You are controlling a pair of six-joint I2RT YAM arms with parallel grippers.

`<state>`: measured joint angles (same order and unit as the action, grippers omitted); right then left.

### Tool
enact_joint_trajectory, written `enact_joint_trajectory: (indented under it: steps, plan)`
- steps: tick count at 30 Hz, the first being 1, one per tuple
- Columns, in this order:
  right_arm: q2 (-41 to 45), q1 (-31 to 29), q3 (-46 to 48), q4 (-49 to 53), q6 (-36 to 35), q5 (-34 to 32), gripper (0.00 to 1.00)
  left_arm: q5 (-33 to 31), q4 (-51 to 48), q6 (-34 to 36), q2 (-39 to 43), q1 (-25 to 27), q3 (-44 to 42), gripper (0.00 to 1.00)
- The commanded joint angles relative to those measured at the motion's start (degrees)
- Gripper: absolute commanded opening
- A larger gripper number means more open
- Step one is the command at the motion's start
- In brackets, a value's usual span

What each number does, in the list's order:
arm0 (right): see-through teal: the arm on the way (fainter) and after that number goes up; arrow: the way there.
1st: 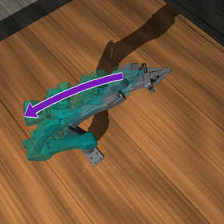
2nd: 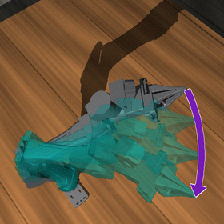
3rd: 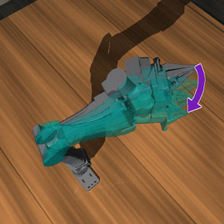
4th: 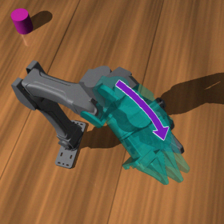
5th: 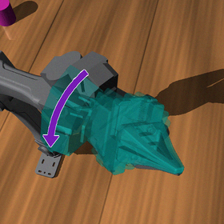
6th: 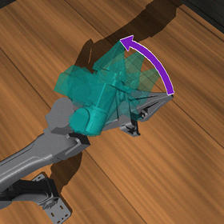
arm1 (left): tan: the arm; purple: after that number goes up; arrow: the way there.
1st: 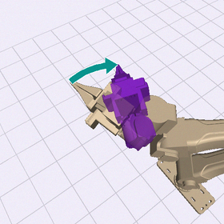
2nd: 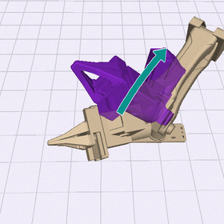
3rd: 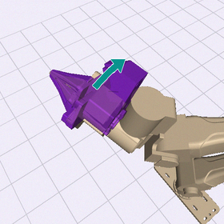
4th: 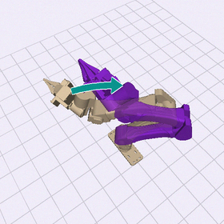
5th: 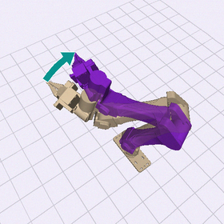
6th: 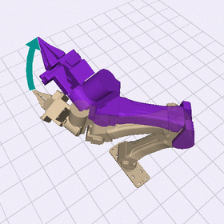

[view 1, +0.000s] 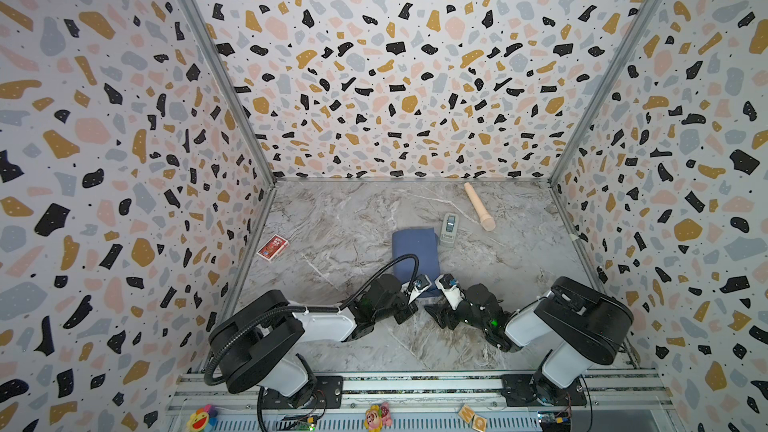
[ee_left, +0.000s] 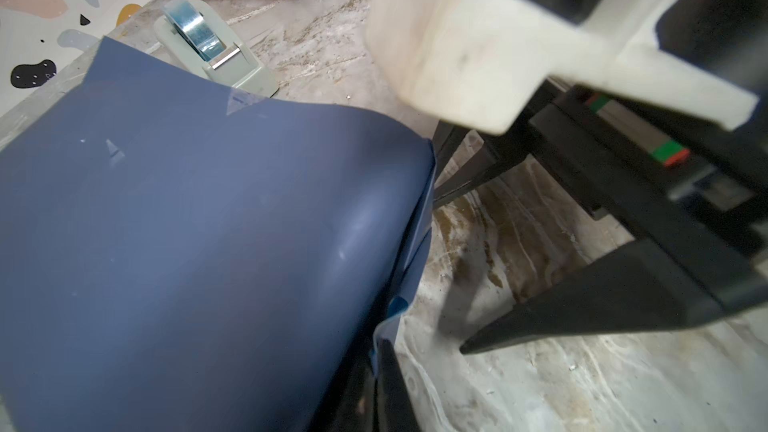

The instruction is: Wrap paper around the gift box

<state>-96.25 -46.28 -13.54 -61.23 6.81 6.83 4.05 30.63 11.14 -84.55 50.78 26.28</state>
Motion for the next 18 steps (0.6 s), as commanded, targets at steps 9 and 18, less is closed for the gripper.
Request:
enact_joint_trajectory:
  steps: [9, 18]
  plan:
    - [-13.46, -0.3, -1.23, -19.59, -6.39, -8.67, 0.7, 1.13, -0.53, 1.43, -1.14, -0.31, 2.44, 0.0]
    - [-16.86, -0.17, -0.61, -25.06, -5.6, -10.54, 0.64, 1.31, -1.63, 1.96, -0.64, -0.16, 2.55, 0.08]
